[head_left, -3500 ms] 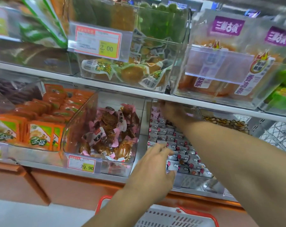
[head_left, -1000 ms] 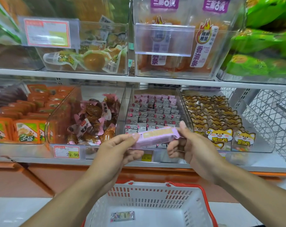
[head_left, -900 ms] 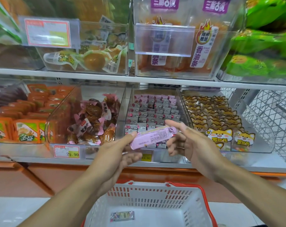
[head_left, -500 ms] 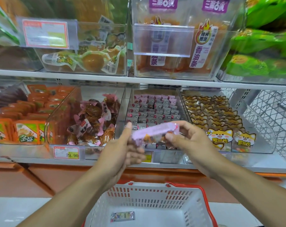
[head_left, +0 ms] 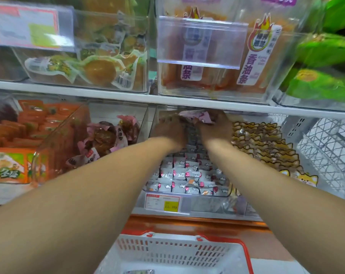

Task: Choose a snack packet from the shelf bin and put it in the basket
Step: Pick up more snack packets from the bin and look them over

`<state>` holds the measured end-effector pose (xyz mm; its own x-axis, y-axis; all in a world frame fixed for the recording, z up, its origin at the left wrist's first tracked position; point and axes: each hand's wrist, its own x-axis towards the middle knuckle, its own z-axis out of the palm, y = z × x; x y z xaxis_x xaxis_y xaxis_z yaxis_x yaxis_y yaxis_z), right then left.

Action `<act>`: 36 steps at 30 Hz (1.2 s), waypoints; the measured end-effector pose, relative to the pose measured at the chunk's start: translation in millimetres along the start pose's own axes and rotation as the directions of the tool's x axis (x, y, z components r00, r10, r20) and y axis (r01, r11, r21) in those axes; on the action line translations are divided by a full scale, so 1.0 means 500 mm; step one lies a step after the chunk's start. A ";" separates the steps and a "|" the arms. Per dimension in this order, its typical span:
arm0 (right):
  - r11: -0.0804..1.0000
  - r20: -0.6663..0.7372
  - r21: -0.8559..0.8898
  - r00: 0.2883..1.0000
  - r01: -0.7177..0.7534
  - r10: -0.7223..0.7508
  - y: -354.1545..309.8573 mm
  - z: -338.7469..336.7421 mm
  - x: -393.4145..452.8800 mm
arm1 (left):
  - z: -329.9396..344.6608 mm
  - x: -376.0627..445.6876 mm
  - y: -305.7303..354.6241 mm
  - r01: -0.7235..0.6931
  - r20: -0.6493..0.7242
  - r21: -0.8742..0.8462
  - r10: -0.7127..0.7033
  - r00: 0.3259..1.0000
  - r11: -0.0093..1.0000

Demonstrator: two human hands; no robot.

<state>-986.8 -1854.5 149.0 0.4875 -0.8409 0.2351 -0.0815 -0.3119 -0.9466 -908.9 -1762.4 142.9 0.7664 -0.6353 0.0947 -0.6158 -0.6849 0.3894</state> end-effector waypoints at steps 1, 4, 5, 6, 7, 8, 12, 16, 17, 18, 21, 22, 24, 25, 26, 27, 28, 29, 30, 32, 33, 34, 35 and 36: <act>1.000 -0.006 -0.008 1.000 0.007 -0.007 0.003 0.005 0.008 | 0.011 0.014 -0.012 0.001 0.013 0.008 -0.001 1.000 1.000; 0.995 0.004 -0.004 0.995 0.103 -0.103 0.007 0.017 0.024 | 0.039 0.048 -0.045 0.013 0.102 0.055 -0.018 0.995 0.998; 0.990 0.020 0.004 0.990 0.138 -0.138 0.005 0.022 0.029 | 0.043 0.059 -0.049 -0.008 0.131 0.099 -0.005 0.991 0.995; 0.987 0.045 0.025 0.986 0.161 -0.162 0.001 0.029 0.033 | 0.044 0.068 -0.051 -0.029 0.148 0.132 0.009 0.989 0.991; 0.985 0.077 0.035 0.983 0.166 -0.168 -0.002 0.035 0.039 | 0.044 0.072 -0.049 -0.025 0.150 0.124 0.007 0.989 0.992; 0.986 0.114 0.023 0.979 0.166 -0.168 -0.004 0.043 0.045 | 0.044 0.074 -0.047 -0.013 0.149 0.105 -0.003 0.989 0.994; 0.986 0.213 -0.054 0.967 0.155 -0.140 -0.002 0.080 0.057 | 0.041 0.058 -0.034 -0.024 0.219 0.206 -0.022 0.976 0.978; 0.947 0.278 -0.139 0.929 0.290 -0.244 -0.001 0.101 0.059 | 0.038 0.026 -0.021 0.022 0.200 0.254 -0.075 0.977 0.967; 0.937 0.316 -0.180 0.920 0.298 -0.232 -0.001 0.103 0.061 | 0.038 0.015 -0.018 0.022 0.199 0.258 -0.075 0.977 0.966; 0.923 0.353 -0.218 0.908 0.316 -0.227 0.001 0.106 0.062 | 0.037 0.005 -0.016 0.009 0.203 0.271 -0.067 0.977 0.963; 0.887 0.488 -0.263 0.845 0.379 -0.217 -0.003 0.115 0.062 | 0.033 -0.017 -0.018 -0.025 0.231 0.289 -0.045 0.972 0.957; 0.867 0.564 -0.282 0.802 0.411 -0.196 -0.008 0.120 0.062 | 0.031 -0.021 -0.020 -0.016 0.232 0.285 -0.052 0.971 0.958; 0.798 0.686 -0.374 0.720 0.472 -0.105 -0.015 0.129 0.063 | 0.029 -0.029 -0.018 -0.002 0.215 0.283 -0.061 0.975 0.959; 0.753 0.694 -0.433 0.716 0.496 -0.073 -0.015 0.132 0.067 | 0.028 -0.033 -0.017 -0.003 0.207 0.279 -0.057 0.977 0.960; 0.693 0.680 -0.490 0.730 0.529 -0.076 -0.014 0.132 0.074 | 0.028 -0.035 -0.017 -0.001 0.205 0.258 -0.054 0.977 0.966; 0.653 0.646 -0.544 0.760 0.527 -0.075 -0.011 0.130 0.083 | 0.029 -0.036 -0.017 0.016 0.204 0.217 -0.062 0.977 0.976; 0.629 0.614 -0.584 0.786 0.514 -0.072 -0.006 0.126 0.089 | 0.028 -0.036 -0.018 0.042 0.204 0.171 -0.077 0.976 0.984; 0.613 0.604 -0.603 0.794 0.510 -0.067 -0.001 0.125 0.095 | 0.028 -0.033 -0.019 0.061 0.205 0.136 -0.088 0.975 0.989; 0.599 0.612 -0.612 0.789 0.516 -0.054 0.002 0.126 0.098 | 0.028 -0.030 -0.019 0.070 0.208 0.121 -0.094 0.974 0.990; 0.589 0.638 -0.608 0.769 0.532 -0.037 0.003 0.130 0.100 | 0.028 -0.024 -0.019 0.076 0.210 0.126 -0.102 0.972 0.989; 0.592 0.641 -0.603 0.766 0.535 -0.039 0.003 0.132 0.101 | 0.029 -0.021 -0.020 0.080 0.212 0.128 -0.106 0.971 0.989; 0.612 0.631 -0.603 0.775 0.513 -0.028 0.001 0.134 0.101 | 0.030 -0.018 -0.021 0.085 0.214 0.124 -0.110 0.971 0.989; 0.641 0.613 -0.602 0.790 0.476 -0.010 0.000 0.136 0.101 | 0.032 -0.016 -0.022 0.089 0.218 0.122 -0.114 0.969 0.989; 0.667 0.591 -0.606 0.807 0.434 0.012 -0.001 0.139 0.101 | 0.033 -0.015 -0.022 0.091 0.225 0.130 -0.119 0.967 0.987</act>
<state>-901.7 -1866.2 146.0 0.9059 -0.4208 0.0481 -0.3695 -0.8408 -0.3956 -910.9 -1756.2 122.9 0.7736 -0.6129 -0.1607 -0.5617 -0.7807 0.2739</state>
